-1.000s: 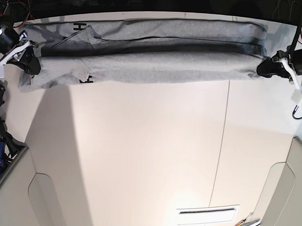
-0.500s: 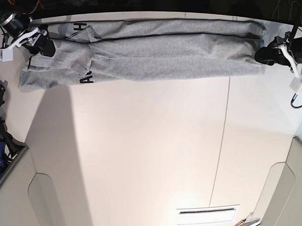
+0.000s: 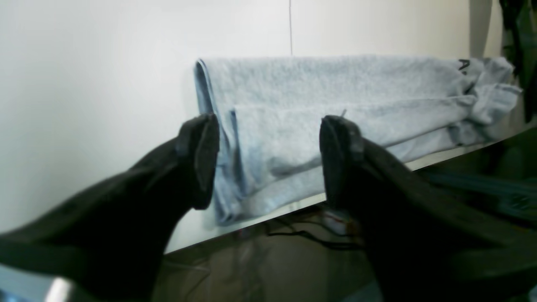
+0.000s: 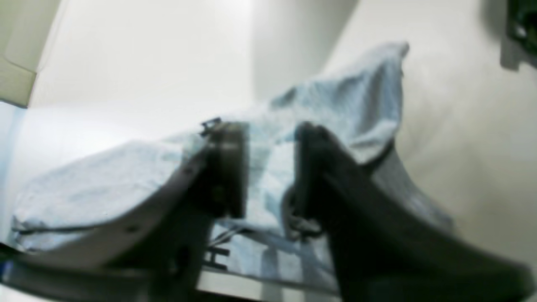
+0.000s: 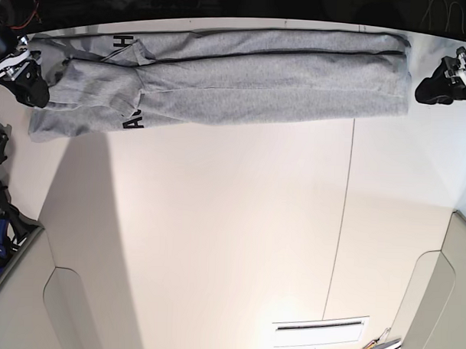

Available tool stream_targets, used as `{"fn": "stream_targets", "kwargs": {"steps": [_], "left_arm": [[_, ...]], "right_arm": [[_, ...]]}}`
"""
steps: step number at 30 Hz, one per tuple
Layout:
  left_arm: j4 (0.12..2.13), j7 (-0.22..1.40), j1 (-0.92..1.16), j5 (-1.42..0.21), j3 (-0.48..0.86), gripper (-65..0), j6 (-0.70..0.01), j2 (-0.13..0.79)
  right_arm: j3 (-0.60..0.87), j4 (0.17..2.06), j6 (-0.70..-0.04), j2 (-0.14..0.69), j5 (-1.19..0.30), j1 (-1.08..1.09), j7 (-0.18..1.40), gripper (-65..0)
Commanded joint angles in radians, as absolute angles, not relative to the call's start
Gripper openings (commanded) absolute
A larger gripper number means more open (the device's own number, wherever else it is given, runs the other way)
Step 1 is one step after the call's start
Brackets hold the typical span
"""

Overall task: Fold the T-shirt properly
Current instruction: 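Fold the doubled edge again toward the collar with both grippers, then regrasp the folded strip ends with both grippers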

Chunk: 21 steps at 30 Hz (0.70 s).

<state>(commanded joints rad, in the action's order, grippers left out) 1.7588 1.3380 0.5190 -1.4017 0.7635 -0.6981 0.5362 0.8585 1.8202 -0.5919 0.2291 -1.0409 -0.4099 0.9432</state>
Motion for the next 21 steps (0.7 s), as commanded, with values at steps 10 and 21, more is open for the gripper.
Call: {"fn": "stream_targets", "kwargs": {"steps": [10, 21], "left_arm": [[1.718, 1.225, 0.53, -1.23, 0.756, -17.4, -0.698, 0.443], [1.718, 1.143, 0.554, -1.114, 0.732, -17.4, -0.698, 0.429]], "right_arm": [[0.727, 1.697, -0.591, 0.199, -0.941, -0.408, 0.871, -65.0], [0.629, 1.656, -0.591, 0.199, -0.969, -0.405, 0.863, -65.0]]}}
